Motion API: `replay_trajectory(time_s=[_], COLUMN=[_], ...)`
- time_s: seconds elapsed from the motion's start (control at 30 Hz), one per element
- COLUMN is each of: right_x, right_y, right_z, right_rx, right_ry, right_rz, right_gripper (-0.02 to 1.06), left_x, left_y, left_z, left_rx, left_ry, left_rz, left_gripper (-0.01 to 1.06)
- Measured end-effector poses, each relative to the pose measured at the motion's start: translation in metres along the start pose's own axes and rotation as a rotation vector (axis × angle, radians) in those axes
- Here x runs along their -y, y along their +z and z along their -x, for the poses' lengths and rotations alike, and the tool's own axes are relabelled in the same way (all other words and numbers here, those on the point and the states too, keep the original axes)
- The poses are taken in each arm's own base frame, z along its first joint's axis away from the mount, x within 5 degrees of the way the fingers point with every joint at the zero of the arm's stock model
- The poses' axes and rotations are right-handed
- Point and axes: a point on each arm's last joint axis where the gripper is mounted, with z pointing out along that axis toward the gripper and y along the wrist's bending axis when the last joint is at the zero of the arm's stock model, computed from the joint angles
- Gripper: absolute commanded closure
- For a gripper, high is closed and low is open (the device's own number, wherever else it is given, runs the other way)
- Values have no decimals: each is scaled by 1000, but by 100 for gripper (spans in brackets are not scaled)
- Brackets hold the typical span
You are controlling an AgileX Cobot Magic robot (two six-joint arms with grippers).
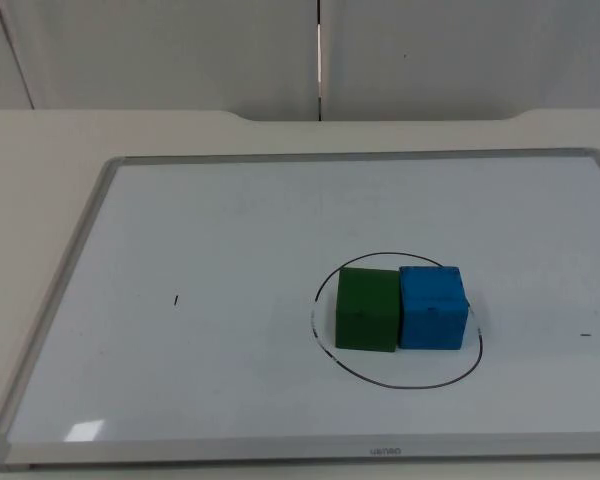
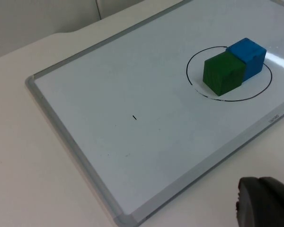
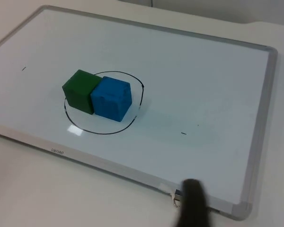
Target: Push the two cubes into the marked area.
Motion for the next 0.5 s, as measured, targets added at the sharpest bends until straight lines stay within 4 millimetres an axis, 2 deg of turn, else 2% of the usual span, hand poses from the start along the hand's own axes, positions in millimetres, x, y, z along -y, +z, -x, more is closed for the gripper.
replay_trajectory(time_s=[0.03, 0.07, 0.13, 0.2, 0.5], right_x=[0, 0, 0, 0, 0], right_y=[0, 0, 0, 0, 0], right_z=[0, 0, 0, 0, 0], right_rx=[0, 0, 0, 0, 0], right_ry=[0, 0, -7, -7, 0], right_rz=[0, 0, 0, 0, 0], right_gripper=[29, 29, 12, 5, 3], left_x=[0, 0, 0, 0, 0], left_y=[0, 0, 0, 0, 0], left_z=[0, 0, 0, 0, 0], left_rx=[0, 0, 0, 0, 0], left_ry=[0, 0, 0, 0, 0], left_rz=[0, 0, 0, 0, 0], left_gripper=[105, 105, 105, 105, 105])
